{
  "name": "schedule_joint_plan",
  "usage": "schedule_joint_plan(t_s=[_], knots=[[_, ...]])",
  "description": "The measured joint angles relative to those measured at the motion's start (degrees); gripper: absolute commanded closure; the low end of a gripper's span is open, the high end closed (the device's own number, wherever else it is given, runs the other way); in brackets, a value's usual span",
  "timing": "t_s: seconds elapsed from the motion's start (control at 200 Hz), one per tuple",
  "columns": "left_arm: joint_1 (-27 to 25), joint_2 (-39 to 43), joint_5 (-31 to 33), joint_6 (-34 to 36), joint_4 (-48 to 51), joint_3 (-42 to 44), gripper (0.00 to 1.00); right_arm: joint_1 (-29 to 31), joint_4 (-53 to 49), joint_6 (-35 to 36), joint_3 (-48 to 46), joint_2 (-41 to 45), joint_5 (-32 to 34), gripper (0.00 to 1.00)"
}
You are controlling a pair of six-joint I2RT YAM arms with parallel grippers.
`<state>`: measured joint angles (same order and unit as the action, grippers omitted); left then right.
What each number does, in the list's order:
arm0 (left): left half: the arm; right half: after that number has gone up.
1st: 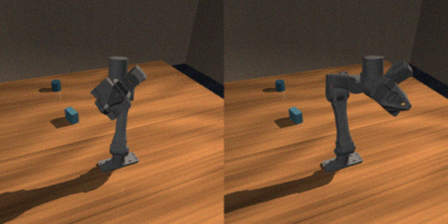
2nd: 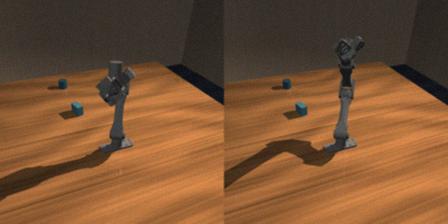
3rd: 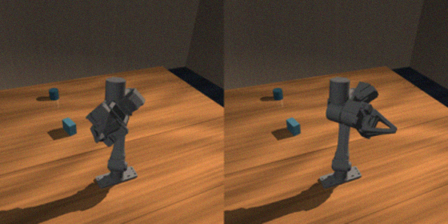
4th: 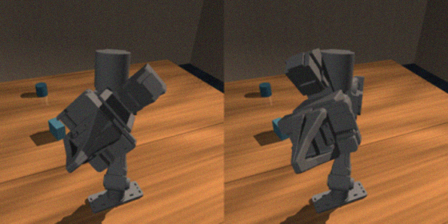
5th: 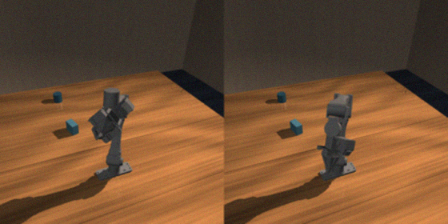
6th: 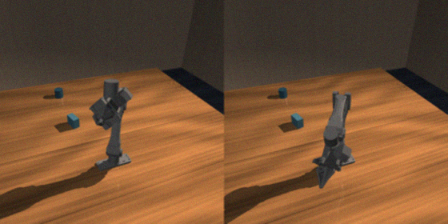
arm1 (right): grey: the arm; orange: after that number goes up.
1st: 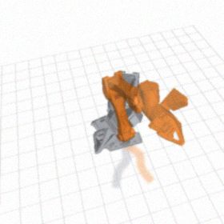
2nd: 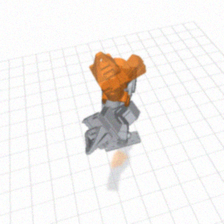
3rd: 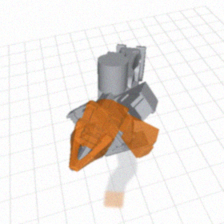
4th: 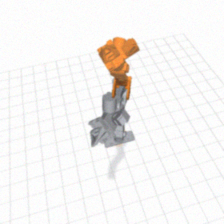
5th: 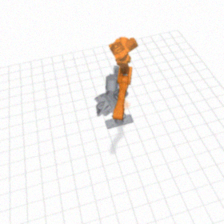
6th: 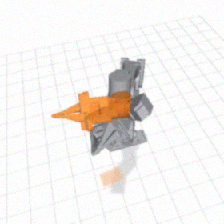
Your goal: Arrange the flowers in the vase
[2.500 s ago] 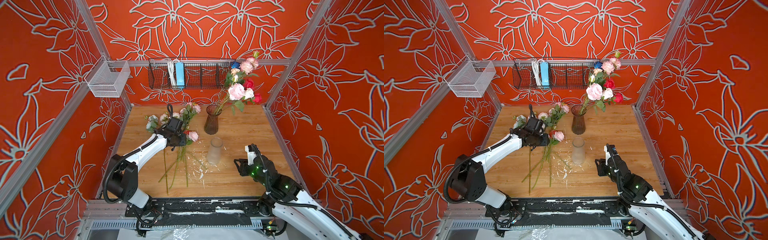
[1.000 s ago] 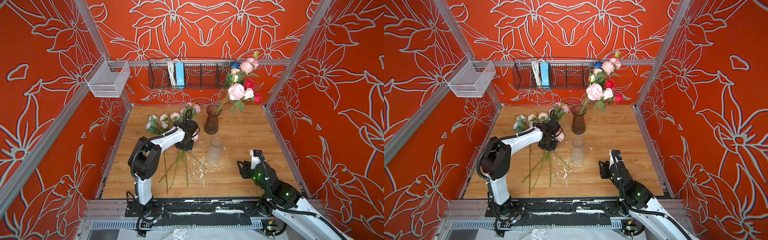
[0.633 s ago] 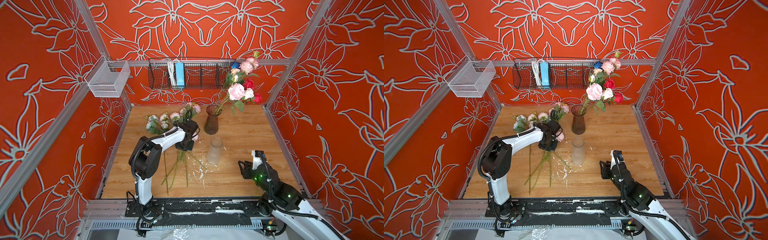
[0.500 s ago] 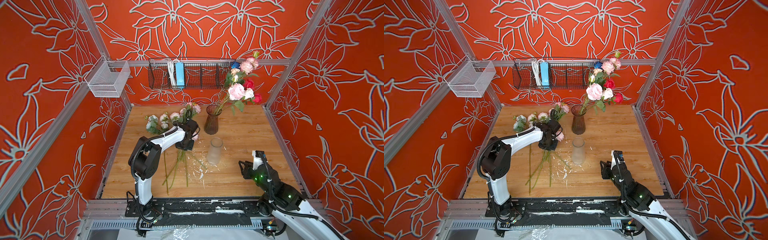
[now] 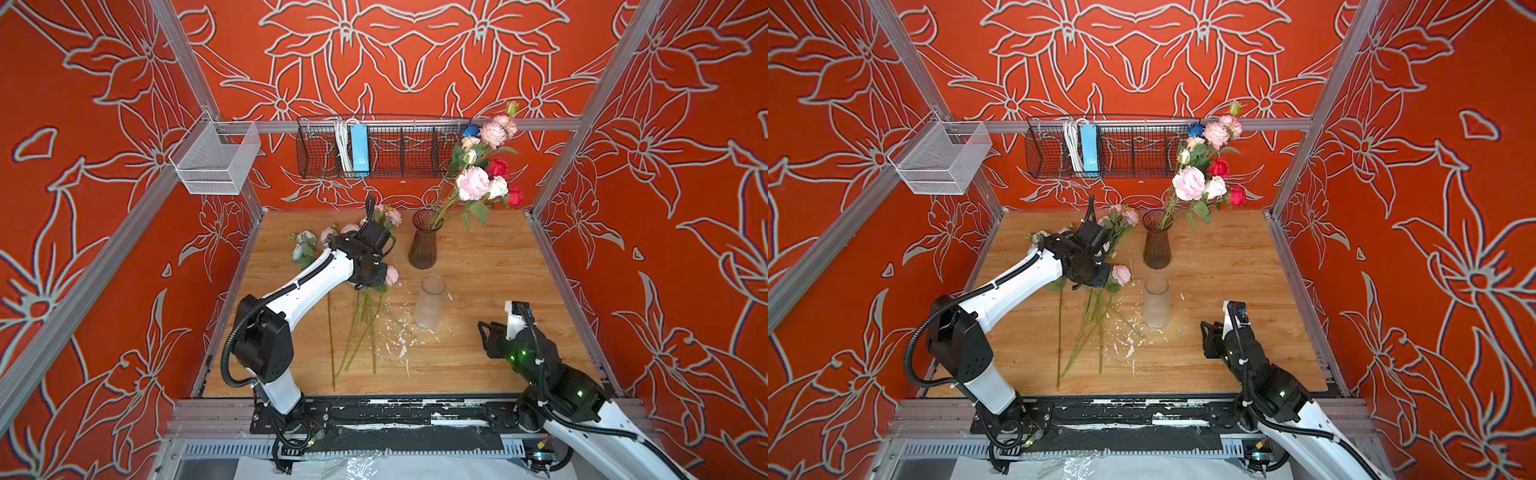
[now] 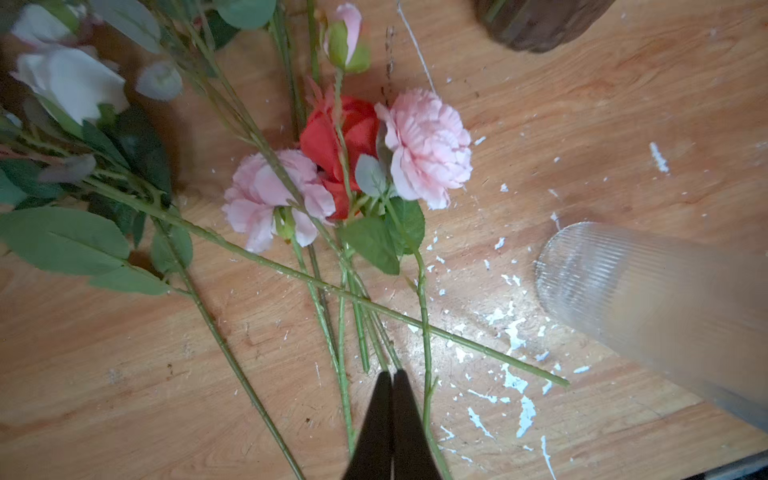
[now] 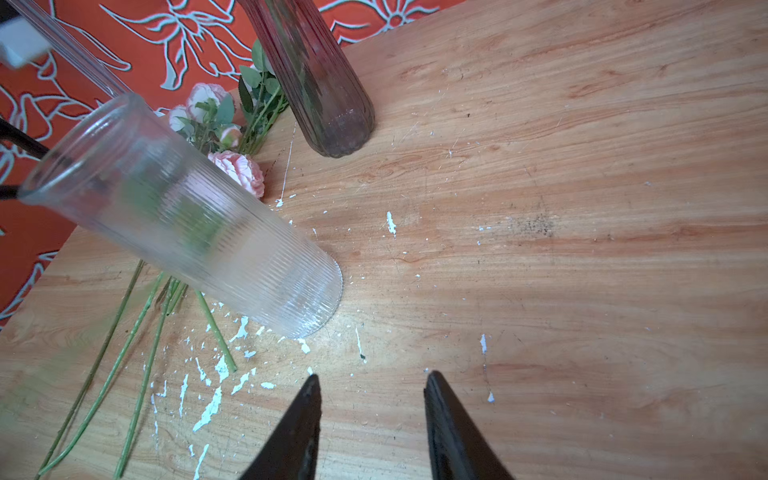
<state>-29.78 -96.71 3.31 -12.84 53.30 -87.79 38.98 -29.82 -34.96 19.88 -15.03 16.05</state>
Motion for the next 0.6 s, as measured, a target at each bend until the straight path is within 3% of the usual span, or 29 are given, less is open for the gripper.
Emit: schedule_joint_plan(t_s=[0.085,0.285,0.395,0.6], knots=[[0.26,0.00,-0.55,0.31,0.13,-1.16,1.00,0.00,0.00,0.00,0.00,0.00,0.07,0.57],[0.50,-0.96,-4.63,-0.17,-0.66,2.86,0.68,0.00,0.11,0.00,0.00,-0.04,0.04,0.57],[0.11,-4.66,-6.43,-0.96,-2.36,5.53,0.58,0.00,0.09,0.00,0.00,-0.57,0.04,0.57],[-0.17,-11.76,-7.91,-2.67,-6.45,6.71,0.58,0.00,0.09,0.00,0.00,-0.96,0.04,0.56]])
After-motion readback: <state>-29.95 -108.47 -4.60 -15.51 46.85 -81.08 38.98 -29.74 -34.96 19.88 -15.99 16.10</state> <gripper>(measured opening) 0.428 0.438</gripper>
